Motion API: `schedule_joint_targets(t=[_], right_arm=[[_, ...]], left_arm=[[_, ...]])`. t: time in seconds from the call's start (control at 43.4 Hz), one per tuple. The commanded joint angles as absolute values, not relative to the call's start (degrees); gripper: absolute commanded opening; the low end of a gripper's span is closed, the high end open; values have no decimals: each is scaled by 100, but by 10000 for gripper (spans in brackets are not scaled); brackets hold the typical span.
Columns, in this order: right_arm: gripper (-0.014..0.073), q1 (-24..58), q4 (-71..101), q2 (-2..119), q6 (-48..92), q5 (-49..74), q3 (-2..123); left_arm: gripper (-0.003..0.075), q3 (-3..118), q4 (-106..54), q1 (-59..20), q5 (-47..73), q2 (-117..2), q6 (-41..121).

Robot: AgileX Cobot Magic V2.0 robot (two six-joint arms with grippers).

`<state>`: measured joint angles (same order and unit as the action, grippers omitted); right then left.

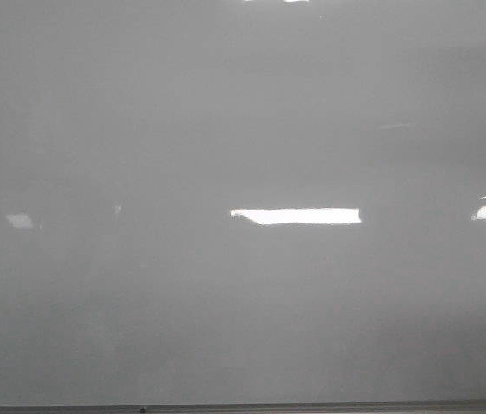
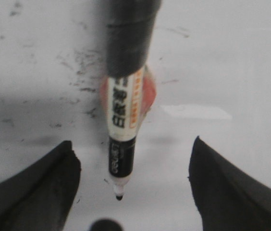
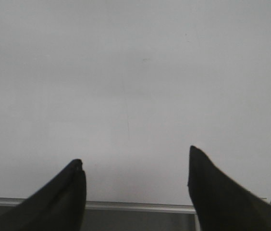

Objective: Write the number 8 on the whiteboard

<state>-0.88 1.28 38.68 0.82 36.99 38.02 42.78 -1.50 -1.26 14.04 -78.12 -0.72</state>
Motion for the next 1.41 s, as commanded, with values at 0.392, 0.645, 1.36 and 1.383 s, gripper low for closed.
schedule_joint_targets(t=[0.392,0.645,1.36,1.383], right_arm=[[487,-70,152,3885,84,3373,4011],[487,-70,152,3885,84,3373,4011],[487,-70,152,3893,84,4769,4885],[487,-70,152,3893,84,4741,4885]], left_arm=[[291,4468,-52,-159,372,-8295,-62],[151,4468,0,-159,347,-8357,-62],[-21,5163,110,-327,3737,-6918,550],[-20,5276,77,-390,3988,-6903,675]])
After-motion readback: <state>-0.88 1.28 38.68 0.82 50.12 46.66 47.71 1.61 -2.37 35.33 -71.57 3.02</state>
